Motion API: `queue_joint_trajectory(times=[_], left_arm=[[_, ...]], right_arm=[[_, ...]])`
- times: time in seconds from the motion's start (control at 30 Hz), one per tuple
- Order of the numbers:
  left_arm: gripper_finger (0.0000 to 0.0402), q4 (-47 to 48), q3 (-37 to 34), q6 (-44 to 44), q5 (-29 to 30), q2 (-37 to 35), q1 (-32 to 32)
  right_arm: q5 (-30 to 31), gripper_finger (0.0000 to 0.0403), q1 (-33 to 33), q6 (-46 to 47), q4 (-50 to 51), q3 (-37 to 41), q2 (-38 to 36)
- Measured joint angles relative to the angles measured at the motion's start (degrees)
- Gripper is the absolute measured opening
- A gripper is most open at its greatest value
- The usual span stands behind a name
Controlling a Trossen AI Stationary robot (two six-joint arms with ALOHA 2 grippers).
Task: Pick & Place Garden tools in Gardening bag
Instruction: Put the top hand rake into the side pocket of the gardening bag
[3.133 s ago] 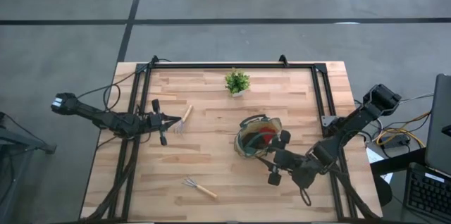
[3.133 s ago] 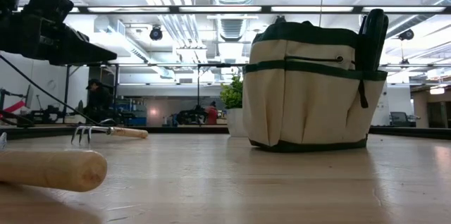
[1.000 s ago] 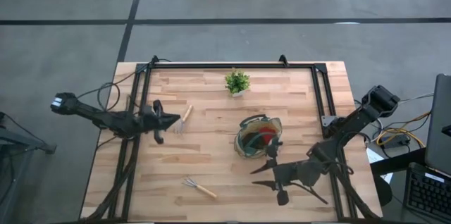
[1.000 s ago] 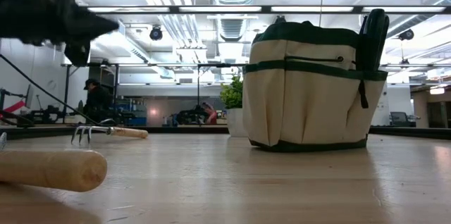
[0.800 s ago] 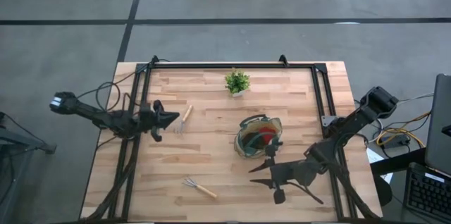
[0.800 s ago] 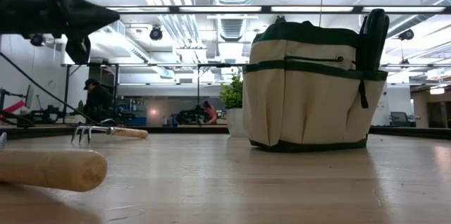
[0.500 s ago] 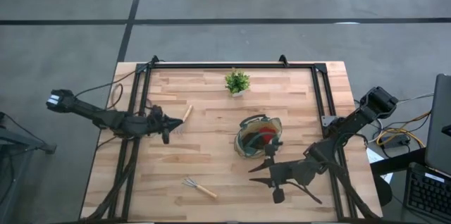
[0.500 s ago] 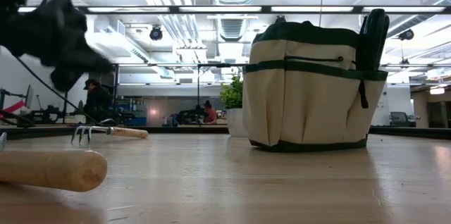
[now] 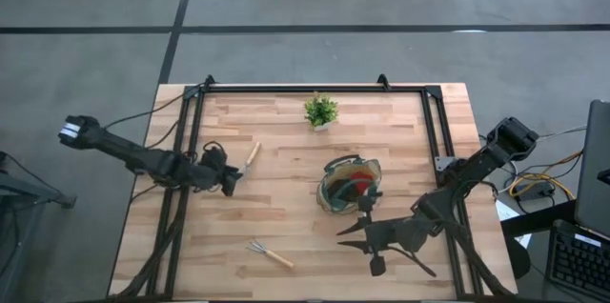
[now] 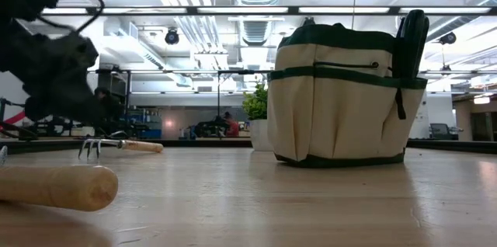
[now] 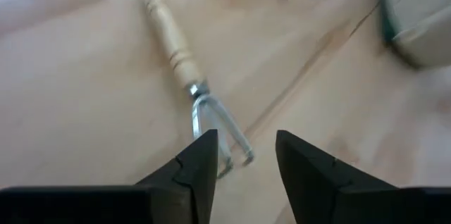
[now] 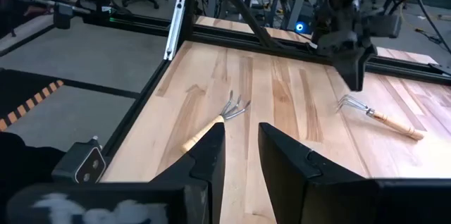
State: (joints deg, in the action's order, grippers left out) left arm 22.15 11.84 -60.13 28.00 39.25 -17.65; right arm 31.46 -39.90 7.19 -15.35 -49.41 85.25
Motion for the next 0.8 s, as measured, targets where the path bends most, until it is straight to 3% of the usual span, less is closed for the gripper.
queue_joint_trajectory(times=[0.53,0.63,0.8], left_arm=[[0.0143,-1.2,0.0,-0.1,-1.8,11.4,0.0],[0.0122,-1.2,0.2,-0.1,-2.0,12.5,0.0],[0.0056,-2.3,0.2,1.2,-2.3,13.2,0.0]], right_arm=[[0.0,0.0074,0.2,0.1,0.0,0.0,0.0],[0.0,0.0077,0.2,0.1,0.0,0.0,0.0],[0.0,0.0079,0.2,0.2,0.1,0.0,0.0]])
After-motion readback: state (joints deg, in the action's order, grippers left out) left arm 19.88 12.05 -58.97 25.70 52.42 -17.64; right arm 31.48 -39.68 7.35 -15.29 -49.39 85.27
